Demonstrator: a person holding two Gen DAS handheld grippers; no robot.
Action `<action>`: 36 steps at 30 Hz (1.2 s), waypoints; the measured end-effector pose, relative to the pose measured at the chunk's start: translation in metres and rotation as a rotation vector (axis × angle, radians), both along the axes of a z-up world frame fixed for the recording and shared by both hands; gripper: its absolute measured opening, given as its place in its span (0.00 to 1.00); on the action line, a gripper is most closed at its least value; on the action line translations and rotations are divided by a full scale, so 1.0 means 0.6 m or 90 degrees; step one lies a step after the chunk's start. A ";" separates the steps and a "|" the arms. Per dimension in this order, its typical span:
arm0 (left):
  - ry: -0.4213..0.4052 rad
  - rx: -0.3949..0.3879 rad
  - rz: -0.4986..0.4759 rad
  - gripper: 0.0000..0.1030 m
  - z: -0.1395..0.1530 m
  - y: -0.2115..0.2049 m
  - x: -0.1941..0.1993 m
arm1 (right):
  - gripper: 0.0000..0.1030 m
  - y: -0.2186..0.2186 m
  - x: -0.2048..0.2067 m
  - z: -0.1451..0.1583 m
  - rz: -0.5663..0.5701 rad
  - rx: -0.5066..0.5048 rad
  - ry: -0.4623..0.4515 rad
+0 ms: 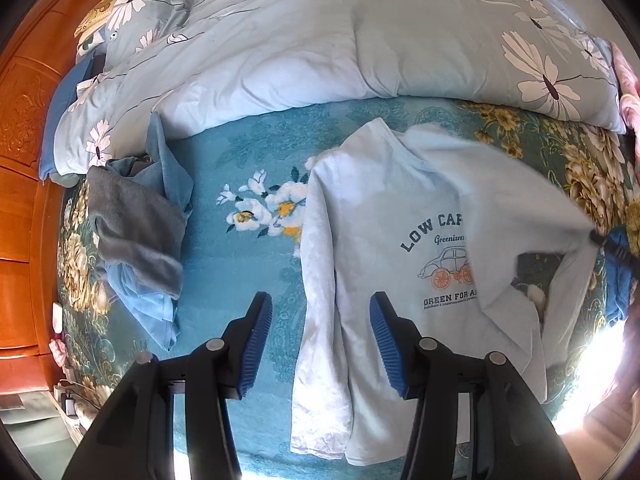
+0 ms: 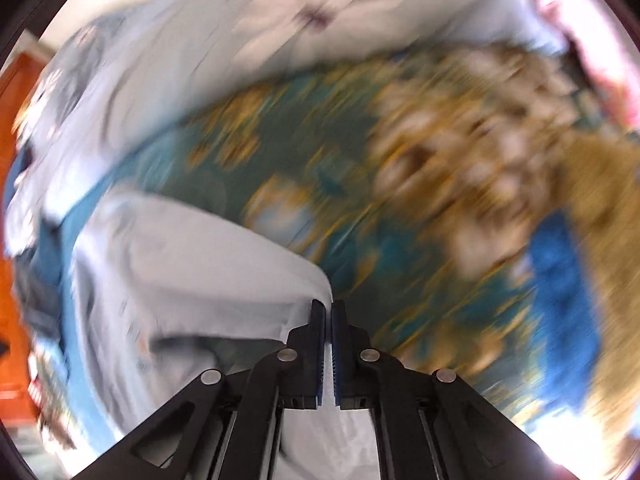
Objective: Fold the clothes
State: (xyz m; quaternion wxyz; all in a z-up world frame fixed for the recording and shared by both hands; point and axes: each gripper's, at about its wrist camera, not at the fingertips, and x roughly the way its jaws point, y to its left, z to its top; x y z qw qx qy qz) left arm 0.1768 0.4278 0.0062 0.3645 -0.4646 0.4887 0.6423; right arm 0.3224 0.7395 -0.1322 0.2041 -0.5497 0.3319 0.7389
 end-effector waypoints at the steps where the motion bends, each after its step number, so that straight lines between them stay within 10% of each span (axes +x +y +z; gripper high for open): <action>1: 0.000 -0.001 0.002 0.51 -0.001 0.000 -0.001 | 0.03 0.023 -0.002 0.009 -0.017 0.019 -0.002; 9: 0.001 -0.016 0.017 0.51 -0.012 -0.009 -0.008 | 0.03 0.137 -0.013 0.016 -0.106 0.093 -0.046; 19: 0.010 -0.027 0.076 0.51 -0.014 -0.055 -0.041 | 0.06 0.113 -0.046 0.003 -0.075 0.106 -0.069; 24: 0.010 -0.010 0.085 0.51 -0.001 -0.079 -0.055 | 0.53 0.085 -0.051 0.038 -0.059 0.141 -0.050; 36: -0.019 -0.005 0.041 0.51 -0.043 -0.121 -0.152 | 0.67 -0.123 0.033 0.110 -0.053 0.113 -0.022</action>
